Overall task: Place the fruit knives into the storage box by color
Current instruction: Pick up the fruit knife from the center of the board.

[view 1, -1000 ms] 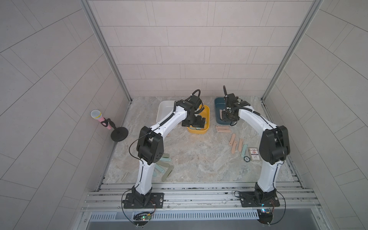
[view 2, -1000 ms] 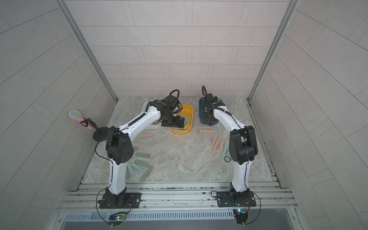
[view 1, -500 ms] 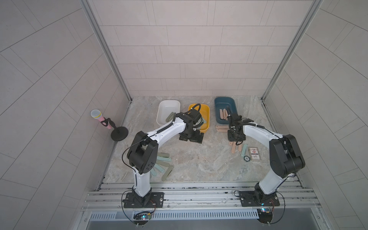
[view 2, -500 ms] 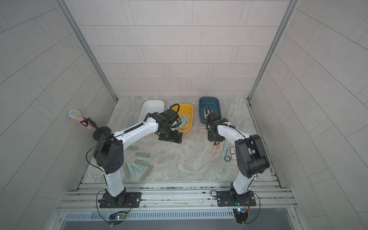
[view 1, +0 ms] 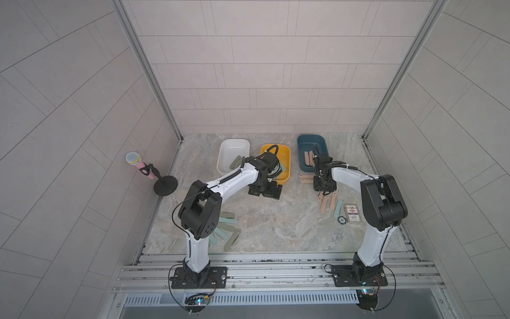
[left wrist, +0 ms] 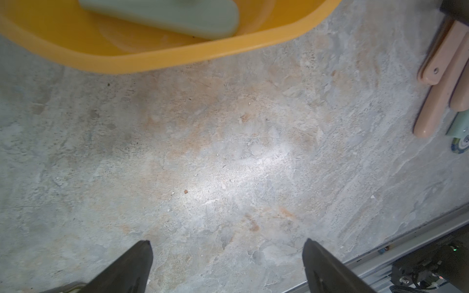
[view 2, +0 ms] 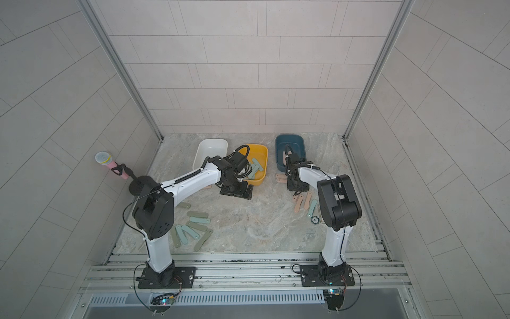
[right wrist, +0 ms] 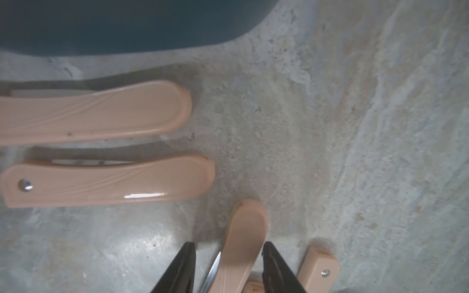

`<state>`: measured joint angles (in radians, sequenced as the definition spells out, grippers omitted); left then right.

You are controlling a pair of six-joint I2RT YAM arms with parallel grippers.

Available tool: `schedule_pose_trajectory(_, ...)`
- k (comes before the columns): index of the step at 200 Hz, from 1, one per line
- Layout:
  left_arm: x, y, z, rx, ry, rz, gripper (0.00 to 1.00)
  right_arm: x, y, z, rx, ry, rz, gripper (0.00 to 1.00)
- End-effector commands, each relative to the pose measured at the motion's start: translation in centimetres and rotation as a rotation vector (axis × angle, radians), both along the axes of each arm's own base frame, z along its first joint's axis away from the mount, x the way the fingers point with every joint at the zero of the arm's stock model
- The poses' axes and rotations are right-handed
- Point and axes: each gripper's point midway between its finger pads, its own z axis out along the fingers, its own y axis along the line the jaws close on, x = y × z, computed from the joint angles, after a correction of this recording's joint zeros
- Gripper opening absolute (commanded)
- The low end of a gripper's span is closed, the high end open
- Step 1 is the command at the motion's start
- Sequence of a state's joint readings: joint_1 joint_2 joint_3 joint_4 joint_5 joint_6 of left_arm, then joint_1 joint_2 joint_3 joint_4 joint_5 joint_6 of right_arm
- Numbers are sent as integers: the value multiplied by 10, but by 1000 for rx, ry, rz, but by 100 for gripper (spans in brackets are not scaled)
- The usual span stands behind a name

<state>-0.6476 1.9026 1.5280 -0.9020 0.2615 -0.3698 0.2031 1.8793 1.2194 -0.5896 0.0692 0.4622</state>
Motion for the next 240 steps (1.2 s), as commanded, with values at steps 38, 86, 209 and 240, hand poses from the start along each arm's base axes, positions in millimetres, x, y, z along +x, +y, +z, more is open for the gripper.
schedule_pose_trajectory(38, 4, -2, 1, 7, -6, -10, 100, 7, -4, -14, 24, 8, -45, 35)
schedule_pose_trajectory(86, 8, -2, 5, 11, -13, -8, 100, 4, -3, 2, 40, -22, -47, 22)
schedule_pose_trajectory(209, 22, -10, 31, -28, -54, 9, 100, 9, 18, 85, 85, -200, 0, 18)
schedule_pose_trajectory(240, 20, -12, 34, -31, -28, 4, 100, 15, 21, 103, 111, -247, -2, 18)
